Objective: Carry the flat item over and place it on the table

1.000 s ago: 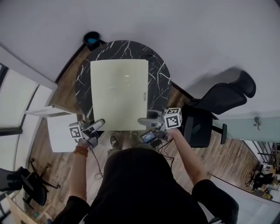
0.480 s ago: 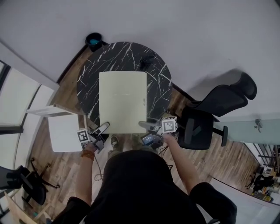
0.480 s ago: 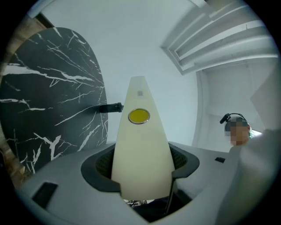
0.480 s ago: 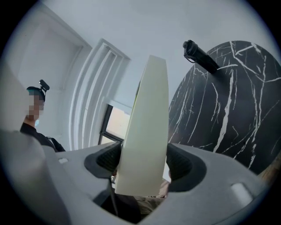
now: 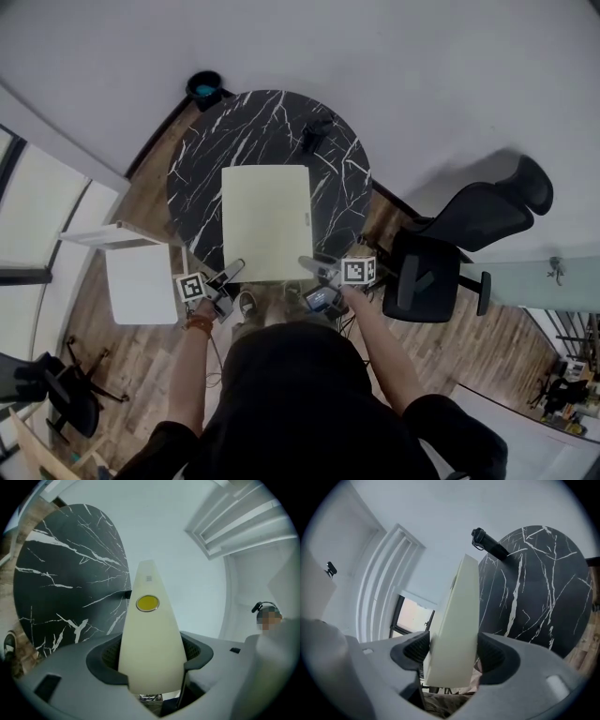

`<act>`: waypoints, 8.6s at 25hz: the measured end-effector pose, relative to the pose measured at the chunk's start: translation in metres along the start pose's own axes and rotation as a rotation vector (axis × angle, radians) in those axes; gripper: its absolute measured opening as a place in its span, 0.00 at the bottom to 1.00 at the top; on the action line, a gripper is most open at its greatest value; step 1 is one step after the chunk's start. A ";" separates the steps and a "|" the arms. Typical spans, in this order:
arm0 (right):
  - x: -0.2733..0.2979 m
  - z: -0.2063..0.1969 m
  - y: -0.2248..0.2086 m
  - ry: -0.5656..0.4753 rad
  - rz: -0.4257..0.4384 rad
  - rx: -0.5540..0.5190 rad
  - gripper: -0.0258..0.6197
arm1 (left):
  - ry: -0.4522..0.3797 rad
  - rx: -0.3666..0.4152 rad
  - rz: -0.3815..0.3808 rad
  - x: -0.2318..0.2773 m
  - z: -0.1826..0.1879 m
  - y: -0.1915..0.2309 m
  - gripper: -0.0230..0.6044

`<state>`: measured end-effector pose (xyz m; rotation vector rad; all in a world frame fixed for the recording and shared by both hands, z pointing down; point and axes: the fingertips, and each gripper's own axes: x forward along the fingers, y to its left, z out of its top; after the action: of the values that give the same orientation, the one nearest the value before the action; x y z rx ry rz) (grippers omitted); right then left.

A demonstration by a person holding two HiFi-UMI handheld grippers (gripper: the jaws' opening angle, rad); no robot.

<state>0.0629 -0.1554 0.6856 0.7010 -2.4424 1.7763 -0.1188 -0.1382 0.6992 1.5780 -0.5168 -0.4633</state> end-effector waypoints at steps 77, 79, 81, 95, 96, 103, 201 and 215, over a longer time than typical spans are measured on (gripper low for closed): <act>0.050 -0.026 -0.119 0.225 -0.232 -0.084 0.49 | 0.137 0.113 0.474 -0.004 -0.009 0.132 0.69; 0.051 -0.027 -0.119 0.231 -0.235 -0.093 0.49 | 0.157 0.135 0.505 -0.005 -0.009 0.134 0.70; 0.051 -0.029 -0.119 0.230 -0.239 -0.095 0.49 | 0.159 0.111 0.507 -0.006 -0.010 0.135 0.73; 0.050 -0.034 -0.120 0.256 -0.259 -0.147 0.49 | 0.281 0.411 0.776 -0.012 -0.001 0.139 0.73; 0.050 -0.035 -0.119 0.259 -0.261 -0.157 0.49 | 0.294 0.431 0.782 -0.011 0.000 0.136 0.72; 0.045 -0.053 -0.111 0.312 -0.260 -0.213 0.49 | 0.359 0.434 0.710 -0.015 -0.013 0.126 0.68; 0.049 0.149 0.047 -0.153 -0.319 -0.804 0.04 | -0.055 0.974 0.443 0.020 0.134 -0.077 0.05; 0.011 0.151 0.186 -0.367 -0.193 -1.002 0.04 | -0.200 1.282 0.311 0.040 0.104 -0.212 0.05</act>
<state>0.0167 -0.2517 0.4709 1.0912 -2.8504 0.2264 -0.1359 -0.2357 0.4811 2.5946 -1.3568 0.0125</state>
